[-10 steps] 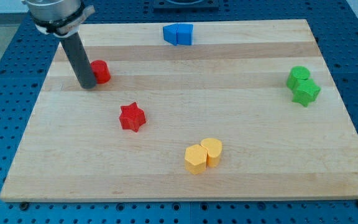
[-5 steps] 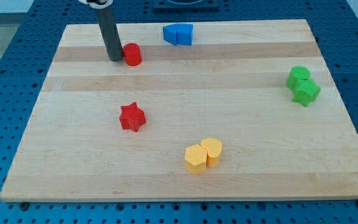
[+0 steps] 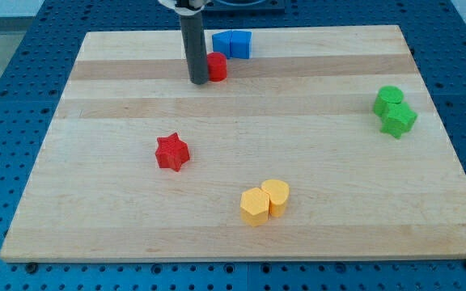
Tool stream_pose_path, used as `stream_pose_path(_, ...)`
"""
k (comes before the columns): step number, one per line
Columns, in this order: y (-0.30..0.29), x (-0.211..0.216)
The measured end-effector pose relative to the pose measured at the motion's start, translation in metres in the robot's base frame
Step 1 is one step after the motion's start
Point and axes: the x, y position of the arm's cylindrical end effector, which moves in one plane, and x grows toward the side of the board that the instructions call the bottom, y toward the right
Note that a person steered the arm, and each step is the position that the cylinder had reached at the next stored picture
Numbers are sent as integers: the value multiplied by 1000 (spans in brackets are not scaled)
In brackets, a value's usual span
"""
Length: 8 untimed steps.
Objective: Place the red circle towards the bottom of the blue triangle
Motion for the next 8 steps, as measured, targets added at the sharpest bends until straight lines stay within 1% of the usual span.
stream_pose_path(3,53,-3)
stream_pose_path(4,57,-19)
stream_pose_path(5,57,-28)
stream_pose_path(6,57,-18)
stream_pose_path(7,45,14)
stream_pose_path(8,4,18)
